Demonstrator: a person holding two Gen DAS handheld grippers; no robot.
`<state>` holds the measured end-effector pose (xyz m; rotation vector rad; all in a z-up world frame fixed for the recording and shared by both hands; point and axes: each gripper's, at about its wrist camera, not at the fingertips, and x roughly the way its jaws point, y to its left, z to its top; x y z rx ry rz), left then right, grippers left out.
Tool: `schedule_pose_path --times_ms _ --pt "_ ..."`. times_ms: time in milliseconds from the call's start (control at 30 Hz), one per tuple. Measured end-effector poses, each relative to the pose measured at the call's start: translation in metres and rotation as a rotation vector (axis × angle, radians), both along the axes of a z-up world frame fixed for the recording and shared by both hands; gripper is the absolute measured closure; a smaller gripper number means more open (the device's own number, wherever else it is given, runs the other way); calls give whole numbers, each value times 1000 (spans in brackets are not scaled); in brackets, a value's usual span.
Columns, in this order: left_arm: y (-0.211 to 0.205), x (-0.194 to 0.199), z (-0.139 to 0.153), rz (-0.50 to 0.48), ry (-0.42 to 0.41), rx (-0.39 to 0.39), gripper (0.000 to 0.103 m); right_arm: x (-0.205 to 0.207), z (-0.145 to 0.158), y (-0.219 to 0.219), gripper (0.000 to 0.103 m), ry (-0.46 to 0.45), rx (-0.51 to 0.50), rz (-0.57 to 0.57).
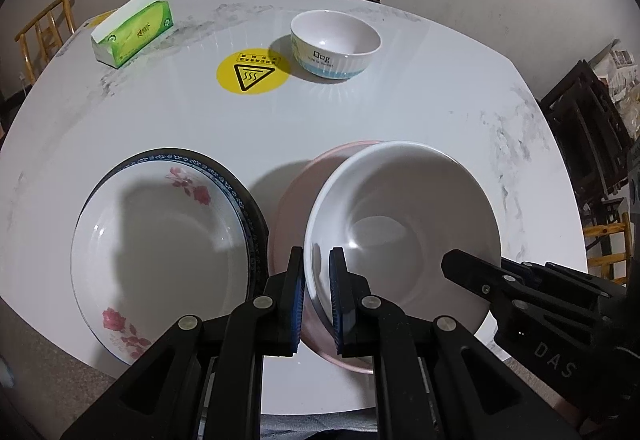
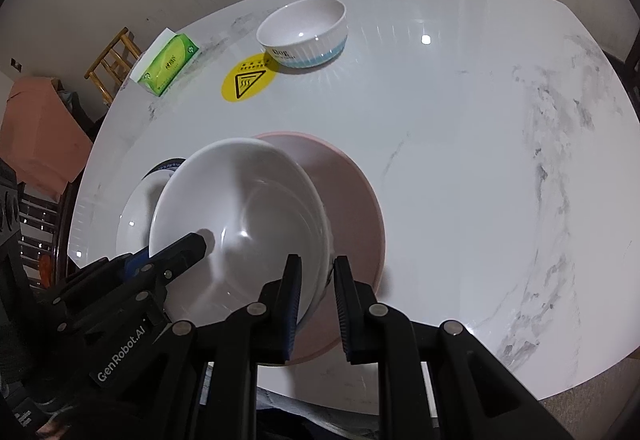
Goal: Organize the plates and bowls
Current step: 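Lift the white 'Rabbit' bowl and carry it over the pink bowl, then lower the white bowl into the pink bowl and open the left gripper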
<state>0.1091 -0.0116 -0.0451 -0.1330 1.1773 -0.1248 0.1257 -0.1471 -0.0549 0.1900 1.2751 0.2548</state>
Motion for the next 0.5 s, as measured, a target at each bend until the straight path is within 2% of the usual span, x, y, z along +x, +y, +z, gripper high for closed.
schedule_pose_path --times_ms 500 --pt "-4 5 -14 -3 22 15 94 6 -8 1 86 6 -21 4"
